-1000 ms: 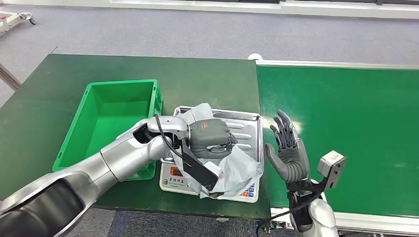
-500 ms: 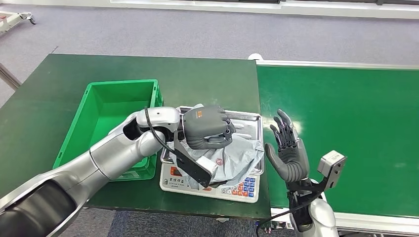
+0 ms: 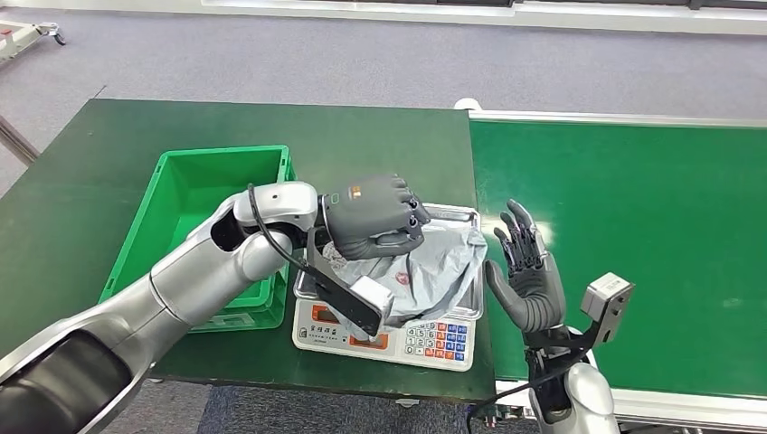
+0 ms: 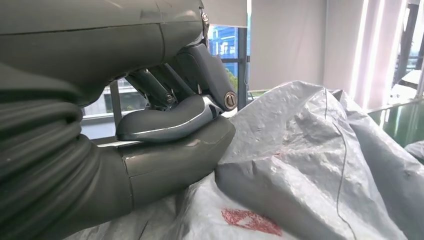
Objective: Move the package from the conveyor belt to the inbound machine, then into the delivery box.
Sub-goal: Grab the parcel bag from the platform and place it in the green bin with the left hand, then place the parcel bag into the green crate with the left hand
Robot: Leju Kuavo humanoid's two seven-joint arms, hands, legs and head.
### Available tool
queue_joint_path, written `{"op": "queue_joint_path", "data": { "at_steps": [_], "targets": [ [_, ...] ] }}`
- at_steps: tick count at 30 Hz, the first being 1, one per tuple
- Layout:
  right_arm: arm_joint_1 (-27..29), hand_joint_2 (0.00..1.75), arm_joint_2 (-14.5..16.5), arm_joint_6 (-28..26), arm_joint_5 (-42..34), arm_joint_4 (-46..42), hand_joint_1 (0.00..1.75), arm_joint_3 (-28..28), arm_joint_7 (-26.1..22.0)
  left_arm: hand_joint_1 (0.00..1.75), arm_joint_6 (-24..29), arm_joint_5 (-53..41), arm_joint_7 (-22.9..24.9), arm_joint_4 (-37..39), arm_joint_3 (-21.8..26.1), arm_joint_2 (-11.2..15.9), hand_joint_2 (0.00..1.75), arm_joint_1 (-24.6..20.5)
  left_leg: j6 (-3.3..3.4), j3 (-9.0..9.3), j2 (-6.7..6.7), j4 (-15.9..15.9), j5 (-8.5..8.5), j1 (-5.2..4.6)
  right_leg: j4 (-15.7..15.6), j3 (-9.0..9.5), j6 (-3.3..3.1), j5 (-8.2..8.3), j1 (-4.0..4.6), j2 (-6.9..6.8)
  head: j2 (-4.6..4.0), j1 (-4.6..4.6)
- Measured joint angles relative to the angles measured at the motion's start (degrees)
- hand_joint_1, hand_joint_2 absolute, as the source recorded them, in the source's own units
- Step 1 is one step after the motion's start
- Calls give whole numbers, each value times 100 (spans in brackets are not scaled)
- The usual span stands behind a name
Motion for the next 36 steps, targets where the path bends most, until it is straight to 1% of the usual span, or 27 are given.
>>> {"op": "queue_joint_path", "data": {
  "at_steps": [7,15,18,23,26,30,33,36],
  "targets": [
    [14,175,42,4,60,-23,0,-73,32,175,109,-27,-49,178,257,-8,175,-64,0,1,1,0,0,0,0,-1,0,0,0,1,0,0],
    [148,175,56,-25,113,-111,0,-109,13,175,417,-272,-2,445,612,-23,175,-229,0,1,1,0,0,0,0,-3,0,0,0,1,0,1],
    [192,175,64,-43,122,-135,0,-115,-1,175,684,-656,165,544,743,-26,175,-363,0,0,1,0,0,0,0,-3,0,0,0,1,0,1],
    [280,175,76,-77,122,-146,0,-172,-29,175,1446,-1814,652,730,902,19,175,-527,0,-1,1,0,0,0,0,-1,0,0,0,0,0,1],
    [358,175,91,-83,123,-182,0,-244,-30,175,1668,-2134,771,839,1083,186,175,-516,-1,0,7,-1,0,0,1,-3,-1,0,0,6,0,0],
    [418,175,104,-82,131,-214,0,-329,-19,175,1740,-2310,779,907,1387,488,175,-481,-3,-1,11,-4,2,3,5,-6,-3,-1,3,10,0,1],
    [474,175,117,-79,149,-228,0,-393,-11,175,1620,-2365,793,835,1666,880,175,-441,-9,-2,12,-7,4,4,13,-9,-10,-2,5,11,0,1],
    [569,175,121,-77,157,-230,0,-464,-12,175,1308,-2345,774,580,2084,1427,175,-431,-11,-4,30,-8,3,4,17,-25,-15,-1,5,29,0,-1]
  ]
}}
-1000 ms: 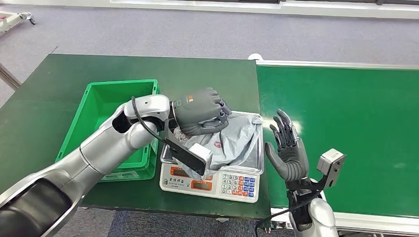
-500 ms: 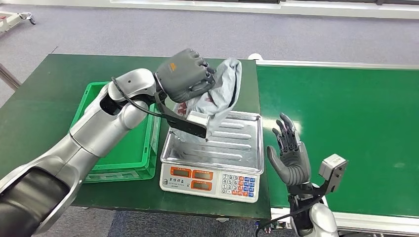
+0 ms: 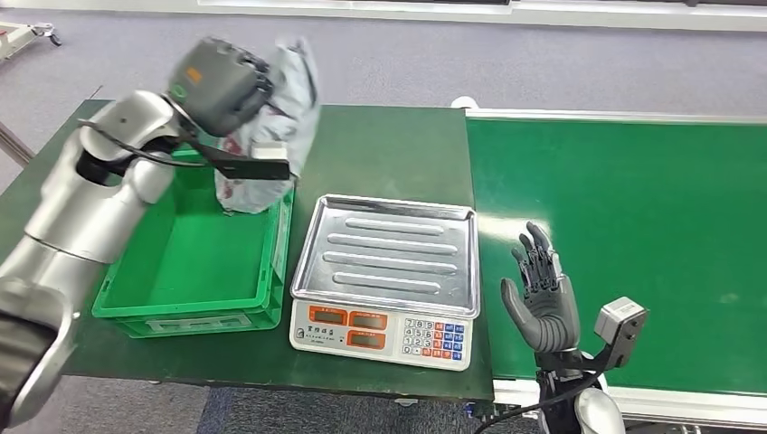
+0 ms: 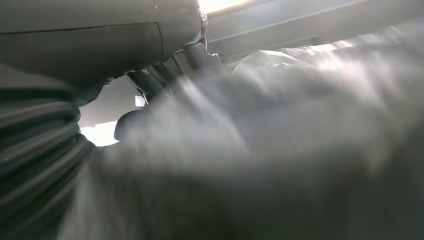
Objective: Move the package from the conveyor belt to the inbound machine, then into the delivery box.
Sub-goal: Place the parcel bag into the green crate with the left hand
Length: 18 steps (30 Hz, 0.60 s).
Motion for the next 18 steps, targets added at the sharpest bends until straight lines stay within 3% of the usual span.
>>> {"op": "queue_joint_path", "data": {
  "at_steps": [3,5,7,9,18],
  "targets": [
    [37,175,10,2,4,1,0,-108,-2,175,-268,-60,22,-337,420,549,175,79,-2,-4,2,-2,-1,0,1,-6,-6,-4,0,5,0,-1],
    [64,175,11,-11,12,2,0,-177,-29,148,-335,-177,71,-568,681,885,175,215,-5,-3,3,-3,-3,0,2,-8,-9,-7,0,6,0,-1],
    [121,175,11,-34,16,2,0,-234,-85,61,-344,-281,104,-708,903,1139,175,370,-7,-3,1,-3,-4,0,2,-10,-11,-9,1,3,0,-1],
    [177,175,13,-45,16,-5,0,-266,-126,0,-343,-355,110,-740,1071,1274,175,496,-6,-5,-7,-3,-4,0,2,-10,-12,-10,1,-8,0,-1],
    [216,175,64,-30,61,-24,0,-339,-79,0,-58,-196,-25,-211,1295,1290,175,814,-8,-5,-9,-2,-1,-3,2,-9,-10,-5,-3,-13,0,-1]
  ]
}}
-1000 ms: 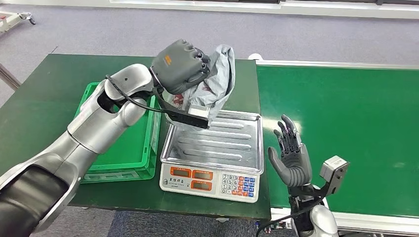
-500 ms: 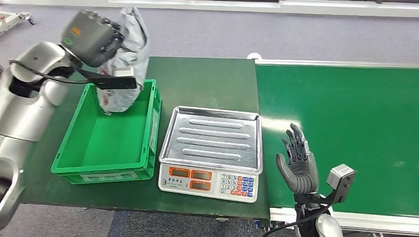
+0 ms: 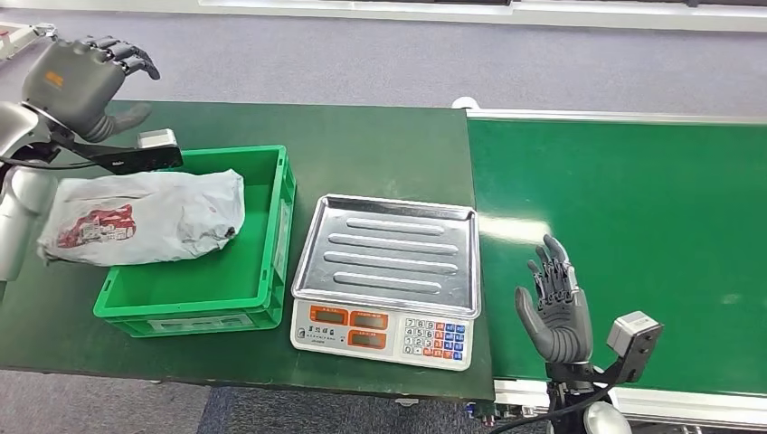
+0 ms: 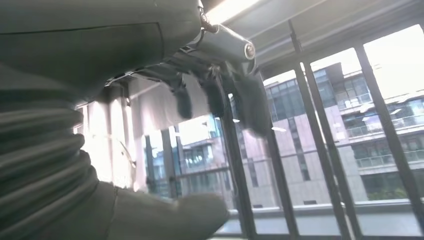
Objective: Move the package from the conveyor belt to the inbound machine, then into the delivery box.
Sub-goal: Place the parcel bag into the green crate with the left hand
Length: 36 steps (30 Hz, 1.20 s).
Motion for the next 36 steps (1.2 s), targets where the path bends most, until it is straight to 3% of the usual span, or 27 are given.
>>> {"op": "queue_joint_path", "data": {
  "at_steps": [6,11,14,19,23,28,31,36],
  "targets": [
    [1,175,8,-15,-4,0,0,-4,-7,0,-31,580,-238,93,352,-148,175,186,-2,-4,0,0,1,2,0,-8,-1,-1,1,-1,0,-1],
    [16,175,26,-107,45,0,0,-12,2,0,-511,1647,-341,198,578,-476,175,73,-2,-6,-2,0,1,0,-1,-8,0,-1,0,-4,0,1],
    [24,175,49,-221,210,0,0,-12,-23,0,-784,2759,-290,182,810,-930,175,237,-1,-4,-5,0,1,-5,-1,-2,1,0,-6,-5,0,1],
    [15,175,85,-489,573,5,0,27,-42,0,-950,4052,-280,79,899,-1780,175,935,5,0,-5,1,-4,-16,-3,2,5,0,-22,-5,0,0],
    [-102,175,147,-836,1053,75,0,310,34,0,-1109,4785,-416,106,878,-2854,175,1759,12,-1,-11,1,-8,-24,-3,7,16,-7,-35,-10,0,2],
    [-411,175,260,-1298,1325,365,0,803,89,0,-735,5222,-551,434,726,-4011,175,2497,23,-4,-5,1,-16,-31,-5,3,20,-7,-39,-4,0,2],
    [-636,175,330,-1368,1122,654,0,1019,9,0,-502,5471,-497,570,689,-4464,175,2768,25,-5,-6,1,-16,-28,-5,2,21,-9,-39,-8,0,1],
    [-859,175,427,-1396,839,1120,0,1278,-127,0,-227,5662,-436,672,649,-4935,175,3124,24,-8,-7,1,-16,-23,-5,2,21,-10,-35,-13,0,1]
  ]
}}
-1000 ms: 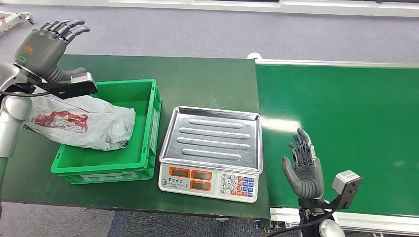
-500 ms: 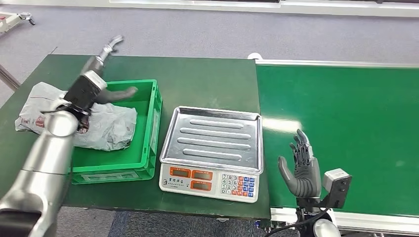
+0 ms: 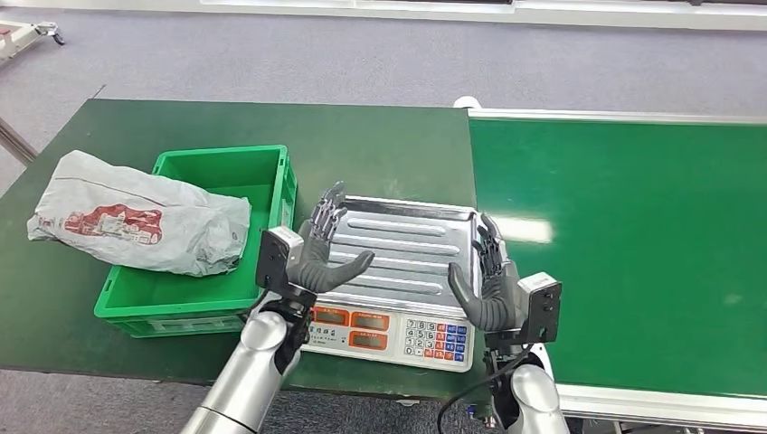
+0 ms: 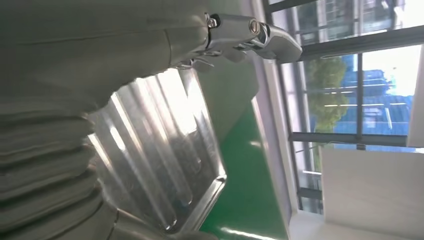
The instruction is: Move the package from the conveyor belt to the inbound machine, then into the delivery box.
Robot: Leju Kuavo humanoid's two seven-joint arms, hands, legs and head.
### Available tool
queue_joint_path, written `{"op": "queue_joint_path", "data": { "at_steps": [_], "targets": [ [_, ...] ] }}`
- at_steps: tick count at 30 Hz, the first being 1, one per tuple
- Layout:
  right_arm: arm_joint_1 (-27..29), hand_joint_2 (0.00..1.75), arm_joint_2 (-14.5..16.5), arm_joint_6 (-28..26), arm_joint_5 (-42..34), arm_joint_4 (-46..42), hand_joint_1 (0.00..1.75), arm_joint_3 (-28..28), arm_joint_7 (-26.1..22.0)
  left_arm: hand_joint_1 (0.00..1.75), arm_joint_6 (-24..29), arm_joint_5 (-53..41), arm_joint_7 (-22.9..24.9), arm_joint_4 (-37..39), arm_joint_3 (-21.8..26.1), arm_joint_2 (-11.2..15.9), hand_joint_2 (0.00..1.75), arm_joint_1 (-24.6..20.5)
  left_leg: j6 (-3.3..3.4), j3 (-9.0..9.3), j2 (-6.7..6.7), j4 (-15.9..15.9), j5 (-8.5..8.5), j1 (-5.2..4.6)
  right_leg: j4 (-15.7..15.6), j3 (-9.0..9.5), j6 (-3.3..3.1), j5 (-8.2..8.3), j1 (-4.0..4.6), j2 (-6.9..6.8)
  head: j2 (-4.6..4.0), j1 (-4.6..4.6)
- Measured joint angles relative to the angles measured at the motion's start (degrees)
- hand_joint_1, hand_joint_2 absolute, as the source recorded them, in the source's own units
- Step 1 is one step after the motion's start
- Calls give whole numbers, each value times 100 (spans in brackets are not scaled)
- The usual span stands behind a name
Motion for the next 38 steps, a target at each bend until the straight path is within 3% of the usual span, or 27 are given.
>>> {"op": "queue_joint_path", "data": {
  "at_steps": [3,7,11,15,29,38],
  "targets": [
    [-26,175,10,10,-54,167,0,147,-38,0,71,45,0,13,-3,-147,175,179,0,-2,0,0,0,0,0,-1,2,-2,3,0,0,1],
    [-29,0,19,-27,-49,309,0,263,-11,0,88,242,9,22,-1,-212,175,284,1,-4,-1,0,-1,0,0,-2,5,-4,8,-1,0,1],
    [-23,0,26,-338,164,432,0,384,98,0,-170,767,48,-18,19,-193,175,446,1,-5,-1,-1,-1,0,0,-2,5,-4,10,-2,0,2],
    [-22,175,26,-489,268,474,0,445,100,0,-81,713,43,-178,28,-149,175,630,1,-5,-2,0,-1,0,0,-2,5,-4,10,-1,0,1],
    [19,175,26,-623,208,473,0,535,39,0,607,128,-34,-635,7,-116,175,811,1,-4,-2,0,-1,0,0,-2,5,-4,11,-2,0,0],
    [97,175,24,-655,77,424,0,552,-33,0,774,7,-38,-772,-21,-108,175,860,1,-4,-2,0,-1,0,0,-2,5,-4,10,-1,0,1]
  ]
}}
